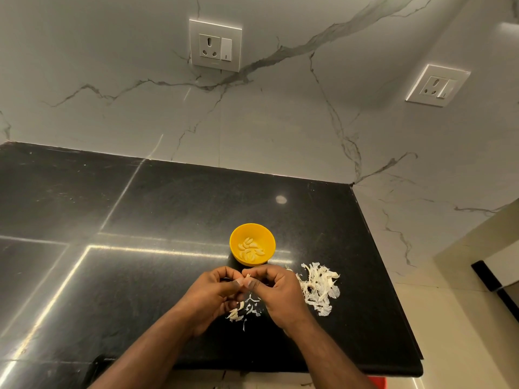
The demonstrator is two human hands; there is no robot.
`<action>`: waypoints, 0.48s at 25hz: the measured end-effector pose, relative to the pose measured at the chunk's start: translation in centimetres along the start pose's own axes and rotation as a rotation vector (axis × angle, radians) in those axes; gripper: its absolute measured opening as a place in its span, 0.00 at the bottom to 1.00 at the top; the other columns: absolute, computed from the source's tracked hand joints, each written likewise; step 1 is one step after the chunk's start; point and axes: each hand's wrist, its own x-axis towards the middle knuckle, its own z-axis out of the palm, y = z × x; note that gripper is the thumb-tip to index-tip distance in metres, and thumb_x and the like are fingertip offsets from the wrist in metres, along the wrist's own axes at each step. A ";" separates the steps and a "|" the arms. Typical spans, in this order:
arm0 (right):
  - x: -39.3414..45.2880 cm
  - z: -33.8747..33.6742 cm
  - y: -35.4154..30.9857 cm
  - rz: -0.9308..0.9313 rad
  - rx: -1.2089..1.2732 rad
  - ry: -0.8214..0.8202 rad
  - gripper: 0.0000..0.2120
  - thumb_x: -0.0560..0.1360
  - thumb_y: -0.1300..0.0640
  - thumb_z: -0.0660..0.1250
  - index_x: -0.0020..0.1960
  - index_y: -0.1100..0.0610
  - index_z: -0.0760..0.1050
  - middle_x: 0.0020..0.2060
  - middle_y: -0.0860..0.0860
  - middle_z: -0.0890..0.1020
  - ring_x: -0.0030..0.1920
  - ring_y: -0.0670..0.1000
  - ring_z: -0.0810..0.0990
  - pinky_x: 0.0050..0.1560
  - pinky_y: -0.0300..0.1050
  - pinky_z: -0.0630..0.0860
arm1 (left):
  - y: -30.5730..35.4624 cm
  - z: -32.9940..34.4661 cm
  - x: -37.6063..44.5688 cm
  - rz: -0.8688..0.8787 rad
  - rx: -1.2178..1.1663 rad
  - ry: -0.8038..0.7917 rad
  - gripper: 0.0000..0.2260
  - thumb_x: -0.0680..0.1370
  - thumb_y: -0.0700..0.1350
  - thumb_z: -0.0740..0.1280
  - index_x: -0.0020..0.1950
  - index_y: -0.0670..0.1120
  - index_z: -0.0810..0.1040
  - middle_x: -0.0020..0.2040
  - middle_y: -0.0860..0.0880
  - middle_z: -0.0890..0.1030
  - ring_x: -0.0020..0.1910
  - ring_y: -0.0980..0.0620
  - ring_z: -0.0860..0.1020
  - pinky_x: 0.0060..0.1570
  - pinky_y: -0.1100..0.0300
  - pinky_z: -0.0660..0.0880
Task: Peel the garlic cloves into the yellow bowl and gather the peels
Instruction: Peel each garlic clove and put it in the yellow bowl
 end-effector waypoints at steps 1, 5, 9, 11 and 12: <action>0.1 0.0 -0.1 -0.004 -0.029 0.011 0.04 0.72 0.59 0.77 0.47 0.55 0.86 0.43 0.47 0.87 0.45 0.45 0.85 0.49 0.38 0.80 | 0.0 0.0 -0.1 0.020 0.007 0.007 0.04 0.78 0.37 0.70 0.51 0.37 0.79 0.39 0.42 0.80 0.37 0.50 0.77 0.36 0.61 0.76; 0.1 -0.3 -0.3 -0.030 -0.123 0.000 0.06 0.73 0.60 0.76 0.44 0.50 0.86 0.40 0.44 0.87 0.42 0.42 0.85 0.46 0.34 0.78 | 0.0 -0.1 -0.2 0.069 -0.008 0.006 0.08 0.75 0.39 0.72 0.51 0.35 0.81 0.41 0.42 0.81 0.37 0.51 0.78 0.36 0.61 0.77; -0.1 -0.1 -0.5 -0.066 -0.162 0.024 0.07 0.73 0.62 0.75 0.43 0.49 0.85 0.39 0.43 0.86 0.42 0.42 0.84 0.44 0.32 0.77 | 0.0 0.0 -0.3 0.076 0.005 -0.013 0.13 0.73 0.41 0.74 0.53 0.33 0.81 0.41 0.42 0.81 0.37 0.52 0.78 0.36 0.61 0.76; -0.2 -0.1 -0.7 -0.063 -0.144 0.012 0.09 0.74 0.62 0.74 0.44 0.48 0.85 0.40 0.42 0.86 0.43 0.41 0.84 0.46 0.32 0.77 | 0.1 0.0 -0.3 0.091 -0.004 -0.009 0.14 0.73 0.41 0.74 0.53 0.34 0.81 0.40 0.43 0.81 0.36 0.52 0.77 0.34 0.62 0.75; -0.1 -0.1 -0.7 -0.051 -0.128 -0.003 0.10 0.74 0.63 0.74 0.45 0.48 0.85 0.41 0.41 0.87 0.45 0.41 0.84 0.47 0.32 0.77 | 0.2 0.1 -0.3 0.100 -0.014 -0.004 0.13 0.73 0.41 0.74 0.53 0.34 0.82 0.40 0.43 0.82 0.35 0.52 0.78 0.33 0.63 0.75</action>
